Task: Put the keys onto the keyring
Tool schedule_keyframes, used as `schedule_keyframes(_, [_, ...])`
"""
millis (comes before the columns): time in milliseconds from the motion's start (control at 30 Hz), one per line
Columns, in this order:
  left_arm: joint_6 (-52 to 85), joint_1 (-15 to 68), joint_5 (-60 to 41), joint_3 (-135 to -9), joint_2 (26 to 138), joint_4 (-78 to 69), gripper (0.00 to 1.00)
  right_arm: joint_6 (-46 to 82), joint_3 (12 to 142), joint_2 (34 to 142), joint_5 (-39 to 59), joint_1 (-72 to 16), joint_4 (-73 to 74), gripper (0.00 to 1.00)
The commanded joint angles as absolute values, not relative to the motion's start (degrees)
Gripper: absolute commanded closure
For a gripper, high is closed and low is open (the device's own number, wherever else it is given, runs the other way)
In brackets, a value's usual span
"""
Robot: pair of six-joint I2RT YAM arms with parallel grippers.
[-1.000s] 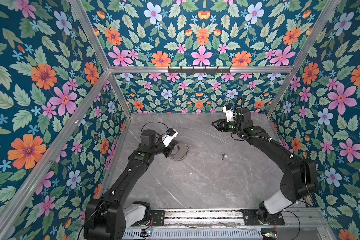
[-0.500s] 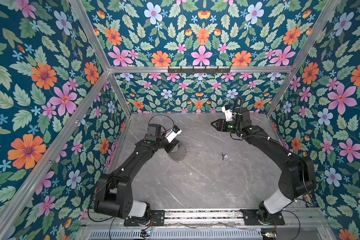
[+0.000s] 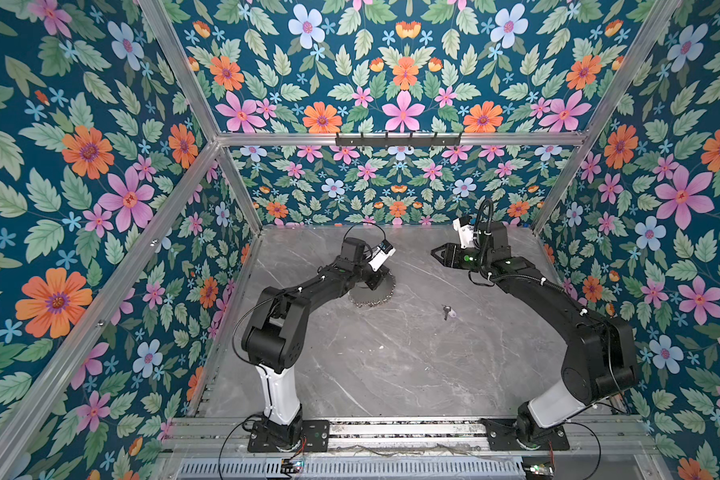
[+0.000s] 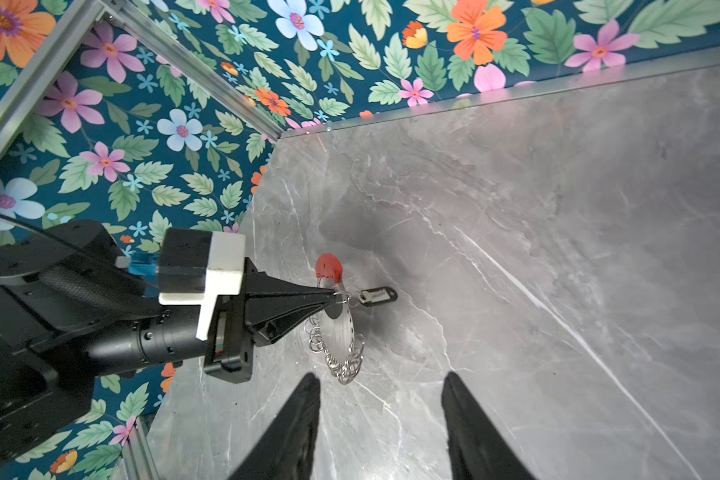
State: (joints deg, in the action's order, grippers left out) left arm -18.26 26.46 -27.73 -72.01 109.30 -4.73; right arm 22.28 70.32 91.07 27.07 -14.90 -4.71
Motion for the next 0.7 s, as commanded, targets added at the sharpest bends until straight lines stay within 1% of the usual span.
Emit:
schedule_keyframes(0, [-17.28,28.06,-28.13,-74.62,112.67,-6.27,1.00,22.92,68.81,90.12,27.82,-14.13,-2.37,0.51])
schedule_keyframes(100, [-15.65,29.28,-28.15,-75.92,115.18,-6.43,1.00,22.50,66.17,88.90,27.61,-13.46,-1.97,0.51])
schedule_keyframes(167, [-14.18,29.78,-27.00,-75.94,115.66,-7.55,0.97,21.60,64.44,87.85,26.84,-13.37,-2.01,0.51])
schedule_keyframes(233, [-12.98,29.97,-25.58,-76.02,115.80,-8.58,0.87,20.80,62.81,87.04,25.81,-13.27,-2.11,0.51])
schedule_keyframes(300, [-12.22,29.97,-22.15,-76.20,115.51,-8.83,0.73,19.95,61.53,86.51,24.63,-13.33,-2.44,0.50])
schedule_keyframes(333, [-12.21,29.97,-20.49,-76.20,115.34,-8.83,0.70,19.65,60.99,86.32,24.01,-13.20,-2.46,0.50])
schedule_keyframes(433, [-13.58,29.97,-15.47,-75.95,114.58,-7.75,0.54,19.40,58.97,85.97,21.84,-13.13,-2.33,0.49])
schedule_keyframes(467, [-14.72,29.97,-14.42,-75.81,114.28,-6.89,0.50,19.34,58.12,85.83,21.25,-13.14,-2.16,0.49])
schedule_keyframes(567, [-16.71,29.97,-13.27,-74.90,112.94,-4.67,0.49,19.51,54.93,85.20,18.50,-13.15,-0.46,0.49])
schedule_keyframes(667, [-16.28,30.06,-15.65,-72.08,111.35,-6.25,0.50,19.94,49.92,84.15,14.79,-13.16,3.50,0.49])
